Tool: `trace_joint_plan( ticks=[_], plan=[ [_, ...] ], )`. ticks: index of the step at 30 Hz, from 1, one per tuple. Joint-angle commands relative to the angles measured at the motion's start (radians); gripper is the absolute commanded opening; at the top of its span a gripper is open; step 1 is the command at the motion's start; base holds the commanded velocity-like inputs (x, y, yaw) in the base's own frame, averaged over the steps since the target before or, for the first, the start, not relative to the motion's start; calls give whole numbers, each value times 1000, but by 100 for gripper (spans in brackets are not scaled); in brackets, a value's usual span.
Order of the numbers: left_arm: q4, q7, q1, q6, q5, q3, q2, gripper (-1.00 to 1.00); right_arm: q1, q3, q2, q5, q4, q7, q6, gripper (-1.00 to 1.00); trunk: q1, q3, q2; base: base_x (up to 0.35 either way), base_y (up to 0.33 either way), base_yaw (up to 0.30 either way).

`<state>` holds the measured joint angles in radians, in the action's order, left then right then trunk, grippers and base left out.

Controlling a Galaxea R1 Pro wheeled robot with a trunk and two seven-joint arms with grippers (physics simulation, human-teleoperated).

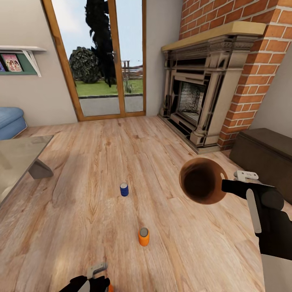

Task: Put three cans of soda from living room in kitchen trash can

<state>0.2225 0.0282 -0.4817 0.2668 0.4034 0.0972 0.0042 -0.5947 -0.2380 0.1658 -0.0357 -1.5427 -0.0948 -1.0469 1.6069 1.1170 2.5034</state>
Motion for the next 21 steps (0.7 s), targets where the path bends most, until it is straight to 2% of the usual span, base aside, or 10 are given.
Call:
trace_joint_plan(
  ticks=[1,21],
  plan=[
    [0,0,0,-6,0,0,0,100,-1,0,0,-15,-1,-6,0,-100,0,0,0,0,0,0],
    [1,0,-3,-15,1,-2,-1,100,-1,-3,0,-18,-7,-6,0,-100,0,0,0,0,0,0]
  ],
)
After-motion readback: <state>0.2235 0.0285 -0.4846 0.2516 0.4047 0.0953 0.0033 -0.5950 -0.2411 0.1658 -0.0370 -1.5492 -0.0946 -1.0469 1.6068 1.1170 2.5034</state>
